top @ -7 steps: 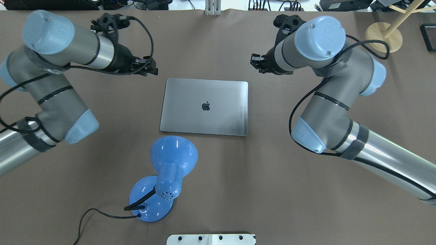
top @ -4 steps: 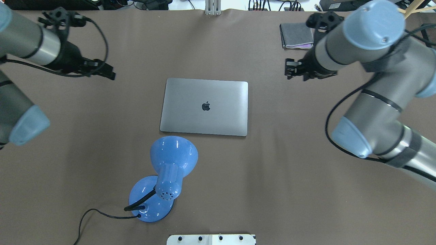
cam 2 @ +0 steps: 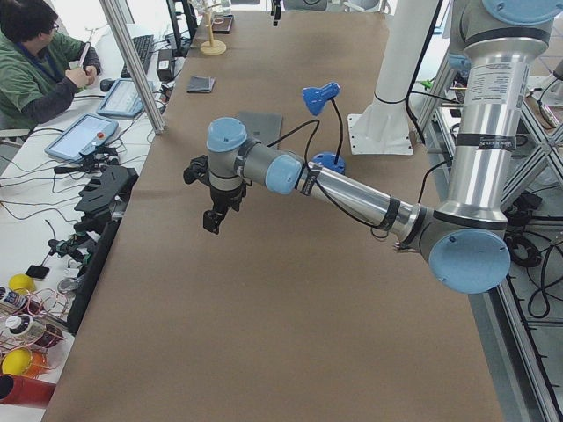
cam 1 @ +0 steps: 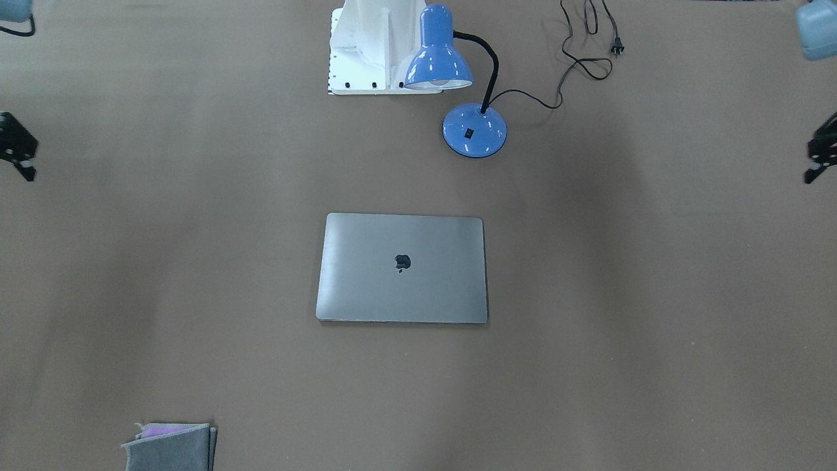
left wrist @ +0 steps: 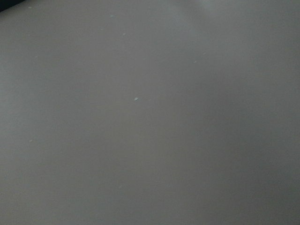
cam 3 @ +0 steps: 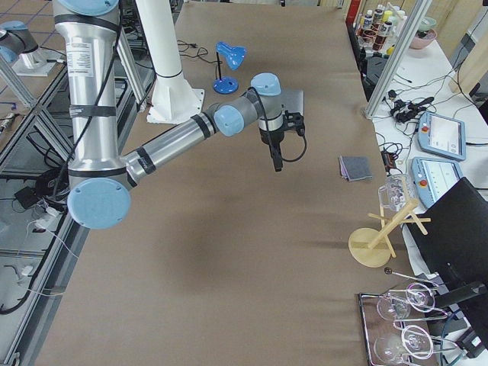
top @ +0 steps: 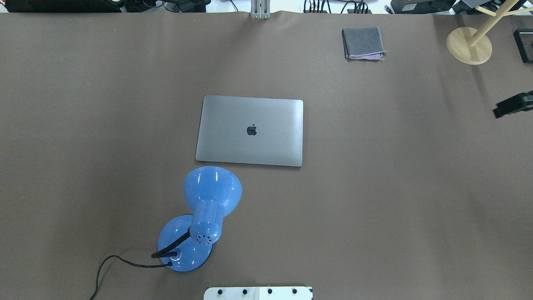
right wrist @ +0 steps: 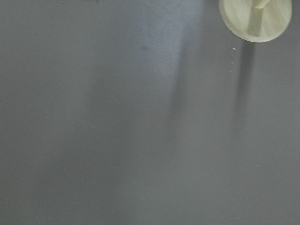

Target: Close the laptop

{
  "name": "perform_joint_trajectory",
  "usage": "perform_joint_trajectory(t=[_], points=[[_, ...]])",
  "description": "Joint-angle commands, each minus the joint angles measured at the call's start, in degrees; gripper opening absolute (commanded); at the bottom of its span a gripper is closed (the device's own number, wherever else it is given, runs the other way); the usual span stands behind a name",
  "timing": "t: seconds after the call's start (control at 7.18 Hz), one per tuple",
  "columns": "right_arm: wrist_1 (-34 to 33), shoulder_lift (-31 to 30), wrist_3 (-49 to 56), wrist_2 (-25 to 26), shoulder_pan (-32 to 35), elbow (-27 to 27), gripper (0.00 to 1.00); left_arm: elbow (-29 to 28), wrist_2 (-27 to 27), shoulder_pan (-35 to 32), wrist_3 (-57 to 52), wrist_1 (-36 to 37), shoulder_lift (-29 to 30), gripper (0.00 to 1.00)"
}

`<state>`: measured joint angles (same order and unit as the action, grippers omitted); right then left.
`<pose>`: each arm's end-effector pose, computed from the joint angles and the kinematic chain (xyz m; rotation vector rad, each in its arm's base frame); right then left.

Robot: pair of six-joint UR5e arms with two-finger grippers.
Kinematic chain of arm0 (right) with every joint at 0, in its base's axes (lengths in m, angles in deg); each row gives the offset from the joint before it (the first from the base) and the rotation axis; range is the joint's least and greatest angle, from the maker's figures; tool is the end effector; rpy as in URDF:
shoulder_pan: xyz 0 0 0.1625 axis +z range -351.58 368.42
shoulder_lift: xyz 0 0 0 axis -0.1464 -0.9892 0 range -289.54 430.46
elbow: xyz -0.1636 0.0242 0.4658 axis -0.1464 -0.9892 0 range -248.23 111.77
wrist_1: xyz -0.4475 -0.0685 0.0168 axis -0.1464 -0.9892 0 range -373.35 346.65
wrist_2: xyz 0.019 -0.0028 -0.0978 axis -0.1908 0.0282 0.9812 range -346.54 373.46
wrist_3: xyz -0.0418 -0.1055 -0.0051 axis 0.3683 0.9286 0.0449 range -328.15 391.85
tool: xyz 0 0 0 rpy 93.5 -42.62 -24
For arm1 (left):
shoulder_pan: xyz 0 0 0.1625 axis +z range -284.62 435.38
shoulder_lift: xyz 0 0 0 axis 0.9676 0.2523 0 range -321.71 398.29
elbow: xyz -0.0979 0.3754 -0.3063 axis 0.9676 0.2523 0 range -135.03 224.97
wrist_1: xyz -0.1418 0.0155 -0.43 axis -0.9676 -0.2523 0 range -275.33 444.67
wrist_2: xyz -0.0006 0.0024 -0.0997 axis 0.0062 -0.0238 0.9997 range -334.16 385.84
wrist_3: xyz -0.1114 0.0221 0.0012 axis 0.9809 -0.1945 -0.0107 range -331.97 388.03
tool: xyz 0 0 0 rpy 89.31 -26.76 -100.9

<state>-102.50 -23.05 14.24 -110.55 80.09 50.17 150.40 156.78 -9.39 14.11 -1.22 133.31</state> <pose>-0.0889 -0.4902 0.5152 0.2347 -0.6895 -0.1453 -0.0068 -0.5718 0.5579 0.3283 0.6921 0.4197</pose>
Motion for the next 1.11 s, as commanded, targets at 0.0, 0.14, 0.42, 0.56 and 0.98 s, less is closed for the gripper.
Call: perform_joint_trajectory(t=[0.0,0.14,0.42,0.56,0.98], points=[[-0.06,-4.13,26.36,-6.06,16.41,-10.84,1.0,-7.46,0.72,-12.56,-14.01,7.06,-0.7,0.99],[0.11,-5.27,33.8,-6.25,20.65,-15.61,1.0,-11.61,0.63,-13.82,-15.6,6.62,-1.58,0.99],[0.64,-9.49,34.4,-5.55,22.19,-18.19,1.0,-15.41,0.63,-13.92,-14.48,5.4,-6.85,0.99],[0.73,-10.2,34.14,-5.81,22.19,-19.25,1.0,-16.47,1.06,-14.01,-13.16,5.39,-7.65,0.99],[0.38,-10.2,34.32,-5.46,22.1,-18.73,1.0,-11.95,1.33,-13.93,-5.43,5.38,-8.35,0.99]])
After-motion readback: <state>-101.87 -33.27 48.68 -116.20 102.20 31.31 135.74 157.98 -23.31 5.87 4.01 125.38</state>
